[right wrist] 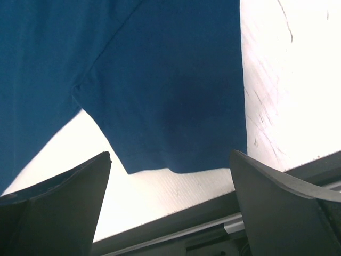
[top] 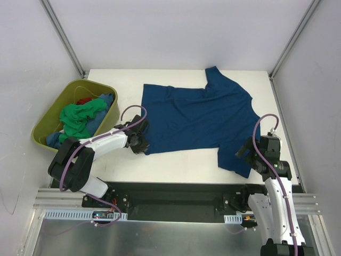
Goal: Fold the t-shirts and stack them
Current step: Grap the side of the flattened tshirt closest away from the robot with both arms
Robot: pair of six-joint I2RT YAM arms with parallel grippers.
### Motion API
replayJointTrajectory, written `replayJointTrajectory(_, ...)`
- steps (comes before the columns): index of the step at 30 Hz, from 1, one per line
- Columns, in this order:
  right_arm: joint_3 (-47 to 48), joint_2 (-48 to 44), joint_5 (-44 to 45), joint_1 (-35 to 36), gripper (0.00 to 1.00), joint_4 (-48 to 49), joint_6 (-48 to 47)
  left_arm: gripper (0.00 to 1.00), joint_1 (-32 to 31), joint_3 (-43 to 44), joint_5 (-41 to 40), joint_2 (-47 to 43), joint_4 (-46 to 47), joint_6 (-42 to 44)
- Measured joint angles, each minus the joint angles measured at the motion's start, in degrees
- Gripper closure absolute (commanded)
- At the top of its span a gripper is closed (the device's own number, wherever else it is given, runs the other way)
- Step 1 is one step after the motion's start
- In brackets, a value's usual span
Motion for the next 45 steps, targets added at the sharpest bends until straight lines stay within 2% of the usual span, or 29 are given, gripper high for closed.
replayJointTrajectory(7,-0.2,1.16,-4.79,0.0,0.01,-4.28,0.98,1.0,3.91,-5.97,1.09,-5.57,3.52,0.96)
replayJointTrajectory(9,-0.79,2.21,-6.32,0.2,0.07,-4.42,1.14,1.0,5.22,-7.45,1.03,-7.39,3.85,1.29)
replayJointTrajectory(13,-3.69,4.68,-9.16,2.05,0.12,-4.11,1.97,1.0,5.84,-8.41,0.94,-8.7,3.89,2.03)
replayJointTrajectory(21,-6.71,11.34,-5.7,10.49,0.21,-2.99,5.81,1.0,5.86,-8.31,1.05,-8.63,4.02,3.08)
replayJointTrajectory(25,-6.71,14.64,-1.84,11.5,0.27,-0.26,6.82,1.0,5.84,-7.93,1.14,-8.22,3.98,3.76)
replayJointTrajectory(28,-6.19,19.06,0.57,11.52,0.42,1.2,6.86,1.0,5.86,-7.72,1.27,-7.96,3.96,4.17)
replayJointTrajectory(29,-5.84,20.44,1.07,11.52,0.56,1.33,6.78,1.0,5.86,-7.63,1.38,-7.85,3.93,4.24)
replayJointTrajectory(31,-4.66,24.06,2.12,11.54,0.74,1.84,6.47,1.0,5.86,-7.48,1.57,-7.69,3.93,4.33)
replayJointTrajectory(34,-3.8,26.14,0.94,11.58,0.88,2.69,4.85,1.0,5.86,-7.43,1.84,-7.65,3.91,4.42)
replayJointTrajectory(35,-3.8,26.21,-0.35,11.61,0.99,3.32,4.42,1.0,5.86,-7.43,2.03,-7.67,3.93,4.44)
replayJointTrajectory(40,-3.82,22.36,-7.21,13.4,1.0,2.27,3.61,1.0,6.21,-8.41,2.8,-9.07,4.04,4.42)
replayJointTrajectory(45,-2.8,12.96,-10.36,19.71,1.0,-6.71,5.97,1.0,6.21,-11.91,5.07,-13.88,3.26,4.42)
